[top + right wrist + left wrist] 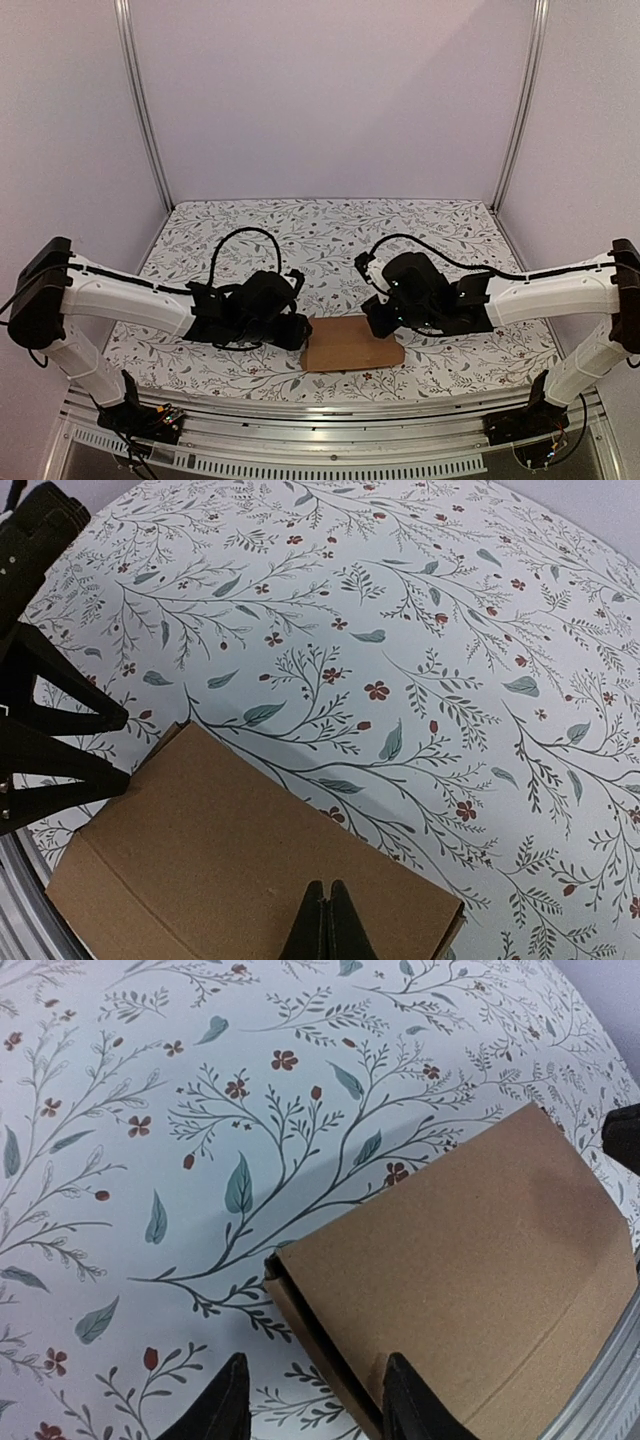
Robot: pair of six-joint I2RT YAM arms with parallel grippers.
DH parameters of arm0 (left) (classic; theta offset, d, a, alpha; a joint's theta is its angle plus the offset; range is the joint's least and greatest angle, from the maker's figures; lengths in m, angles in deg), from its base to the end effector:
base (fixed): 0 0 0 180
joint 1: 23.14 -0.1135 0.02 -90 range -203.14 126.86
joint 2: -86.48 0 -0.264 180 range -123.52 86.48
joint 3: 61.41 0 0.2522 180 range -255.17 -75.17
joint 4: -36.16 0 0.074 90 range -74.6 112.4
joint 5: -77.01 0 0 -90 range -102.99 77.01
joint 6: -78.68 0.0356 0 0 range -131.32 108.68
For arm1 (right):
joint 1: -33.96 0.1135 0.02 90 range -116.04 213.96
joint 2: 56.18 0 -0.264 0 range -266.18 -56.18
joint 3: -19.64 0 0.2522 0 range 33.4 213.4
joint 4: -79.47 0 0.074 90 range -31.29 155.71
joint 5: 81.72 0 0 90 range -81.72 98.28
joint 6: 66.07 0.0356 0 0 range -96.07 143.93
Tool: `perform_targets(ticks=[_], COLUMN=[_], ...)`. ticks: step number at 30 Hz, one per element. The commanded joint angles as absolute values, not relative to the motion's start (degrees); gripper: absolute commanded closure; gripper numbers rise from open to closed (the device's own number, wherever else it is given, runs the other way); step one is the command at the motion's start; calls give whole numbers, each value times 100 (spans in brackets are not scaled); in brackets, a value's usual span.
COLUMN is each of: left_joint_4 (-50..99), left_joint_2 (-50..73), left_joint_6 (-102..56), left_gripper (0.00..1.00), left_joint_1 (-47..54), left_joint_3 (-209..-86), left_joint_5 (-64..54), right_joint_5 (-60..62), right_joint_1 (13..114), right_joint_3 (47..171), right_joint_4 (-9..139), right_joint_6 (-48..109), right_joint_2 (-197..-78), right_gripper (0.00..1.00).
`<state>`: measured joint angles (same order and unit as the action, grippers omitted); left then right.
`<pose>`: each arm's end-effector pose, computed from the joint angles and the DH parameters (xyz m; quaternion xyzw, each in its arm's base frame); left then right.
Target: Fold the paper box
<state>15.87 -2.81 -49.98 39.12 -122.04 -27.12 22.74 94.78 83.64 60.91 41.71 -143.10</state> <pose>0.1517 -0.2697 0.1747 0.1478 0.9186 -0.1950 0.3103 0.1635 0.2745 0.2071 -0.2837 0.8604 0.1694 0.3881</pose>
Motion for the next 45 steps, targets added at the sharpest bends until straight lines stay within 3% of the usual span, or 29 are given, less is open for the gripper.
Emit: perform_targets(ticks=[1, 21, 31, 45], left_joint_4=[1778, 1838, 1629, 1703], left_joint_2=[-530, -1027, -915, -1012], left_joint_6=[-4820, -5130, -5067, -5087], left_gripper=[56, 71, 66, 67], left_joint_1=[3774, 3783, 3781, 3781], left_joint_3=[-12415, -12074, -12165, -12131], left_joint_5=[-2384, -1987, -1970, -1983], right_joint_5=[2314, 2001, 2132, 2279], right_joint_1=[9506, 9505, 9505, 9506], right_joint_3=[8022, 7088, 7083, 7432], right_joint_4=[5716, 6032, 5779, 4551], right_joint_6=[4230, 4947, 5003, 4727], right_joint_2=[-13863, -14444, -14404, -12720], right_gripper=[100, 100, 99, 68])
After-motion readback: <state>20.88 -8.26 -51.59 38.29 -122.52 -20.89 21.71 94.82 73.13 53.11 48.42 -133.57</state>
